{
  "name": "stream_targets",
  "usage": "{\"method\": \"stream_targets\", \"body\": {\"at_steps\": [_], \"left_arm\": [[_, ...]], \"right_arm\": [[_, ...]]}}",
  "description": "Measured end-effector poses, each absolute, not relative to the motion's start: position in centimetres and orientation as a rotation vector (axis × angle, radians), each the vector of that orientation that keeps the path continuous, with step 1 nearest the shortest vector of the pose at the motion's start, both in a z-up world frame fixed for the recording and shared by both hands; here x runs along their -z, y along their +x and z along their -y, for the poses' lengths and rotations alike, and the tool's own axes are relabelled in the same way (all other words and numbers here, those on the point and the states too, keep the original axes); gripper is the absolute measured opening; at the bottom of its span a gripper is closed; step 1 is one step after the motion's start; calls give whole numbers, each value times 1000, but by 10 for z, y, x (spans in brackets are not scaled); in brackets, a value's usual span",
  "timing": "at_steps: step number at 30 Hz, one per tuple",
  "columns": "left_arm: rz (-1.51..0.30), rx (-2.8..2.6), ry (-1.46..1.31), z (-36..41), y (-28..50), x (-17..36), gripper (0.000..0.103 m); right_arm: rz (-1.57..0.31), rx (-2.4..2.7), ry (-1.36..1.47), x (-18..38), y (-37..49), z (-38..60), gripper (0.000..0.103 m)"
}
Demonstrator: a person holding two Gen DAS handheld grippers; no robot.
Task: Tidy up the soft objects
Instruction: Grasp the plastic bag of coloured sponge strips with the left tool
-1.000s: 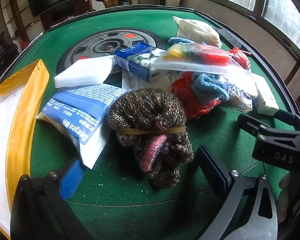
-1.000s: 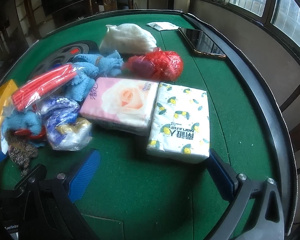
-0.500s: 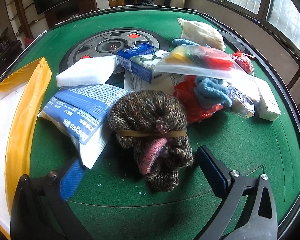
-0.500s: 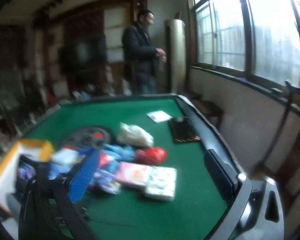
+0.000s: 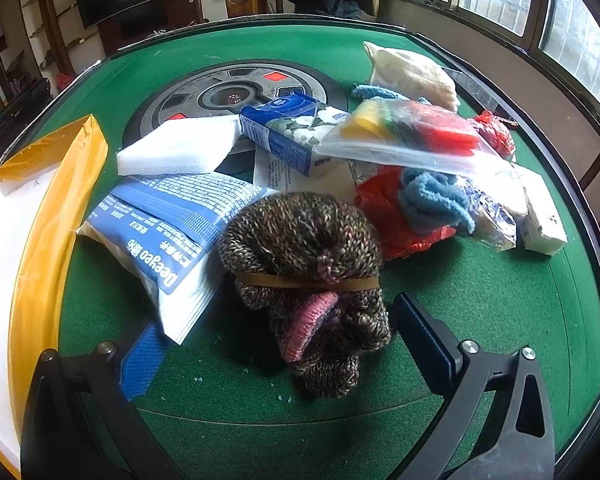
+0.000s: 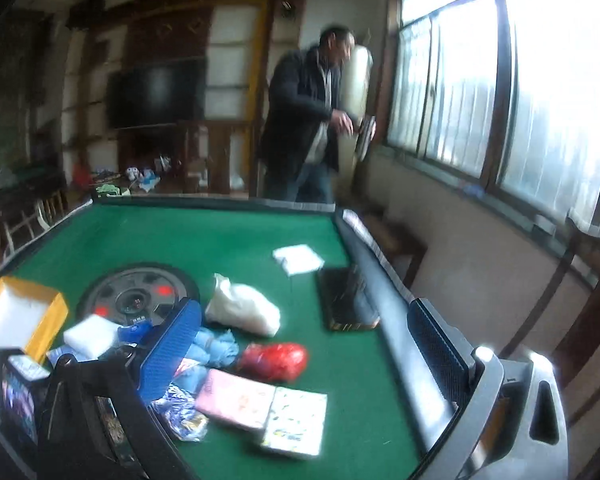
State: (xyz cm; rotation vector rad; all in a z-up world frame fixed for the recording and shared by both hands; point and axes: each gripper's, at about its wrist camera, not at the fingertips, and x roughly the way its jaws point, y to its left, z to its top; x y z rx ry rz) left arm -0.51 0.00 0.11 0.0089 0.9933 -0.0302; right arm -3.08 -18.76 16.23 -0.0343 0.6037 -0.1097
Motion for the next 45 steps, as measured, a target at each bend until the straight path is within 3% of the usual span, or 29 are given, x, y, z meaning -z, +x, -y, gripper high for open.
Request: {"method": "stream_targets", "body": {"at_steps": [11,20,24,30,38,45], "left_arm": [[-984,21,16,2,-5,-1,103],[-901,166,-169,-28,-28,-24,97],[-768,171,-140,-52,-45,-54,98],[-726,199,-128,-67,-45,-76,98],[-746,363,-150,-29,-4,-90,98],[-887,379,11,23,41,-63,98]], "right_arm": [[-588,121,23,-95,-14,178,101],[-627,126,71,-100,-15,200,101],[-640,117,88,-99,-14,202,101],[-652,110,102,-103,-12,205,101],[-694,113,149,-99,-6,215,101],[-694,130,198,-101,-9,229,101]]}}
